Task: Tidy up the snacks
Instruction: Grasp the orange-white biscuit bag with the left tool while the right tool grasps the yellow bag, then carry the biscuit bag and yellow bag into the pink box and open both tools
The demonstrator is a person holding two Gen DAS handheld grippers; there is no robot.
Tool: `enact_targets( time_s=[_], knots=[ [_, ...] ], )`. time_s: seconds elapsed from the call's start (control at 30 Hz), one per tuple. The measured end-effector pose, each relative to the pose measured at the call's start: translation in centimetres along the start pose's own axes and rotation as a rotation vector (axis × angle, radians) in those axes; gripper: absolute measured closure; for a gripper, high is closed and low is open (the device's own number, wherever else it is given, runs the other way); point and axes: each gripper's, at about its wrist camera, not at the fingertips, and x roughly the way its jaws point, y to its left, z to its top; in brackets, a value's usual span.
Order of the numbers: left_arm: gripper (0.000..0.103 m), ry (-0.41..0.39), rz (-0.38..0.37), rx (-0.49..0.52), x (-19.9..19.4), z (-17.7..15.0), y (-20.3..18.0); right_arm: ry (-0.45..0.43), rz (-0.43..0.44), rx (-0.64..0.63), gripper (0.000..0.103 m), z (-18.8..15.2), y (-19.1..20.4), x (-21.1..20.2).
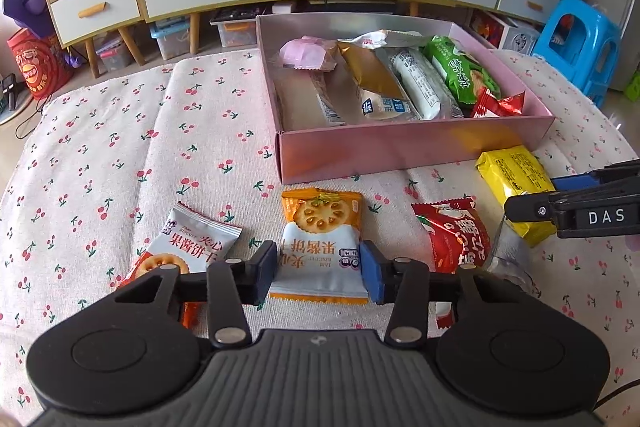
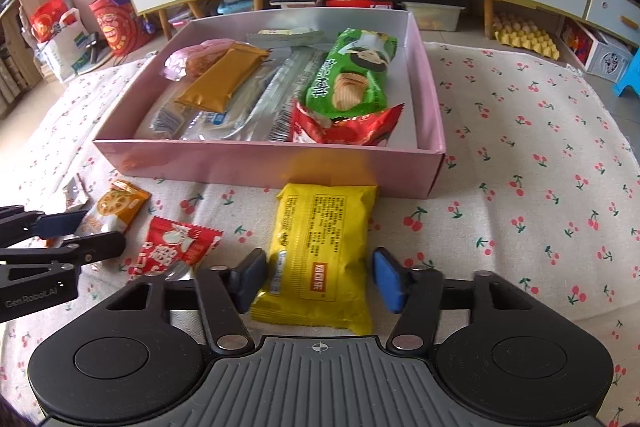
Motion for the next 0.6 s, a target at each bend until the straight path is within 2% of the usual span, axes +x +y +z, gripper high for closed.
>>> enact_targets(
  time_s=[0.23,0.6],
  knots=[
    [0.066,0.014,-0.034,-0.033,-0.9,0.5,0.1,0.028,0.015,0.034,0.056,0.0,-0.3,-0.5],
    [0.066,0.011,-0.072,-0.072,-2.2,1.0,0.1,0.009,0.035,0.078,0.056,0.3,-1.0,-2.1]
  ],
)
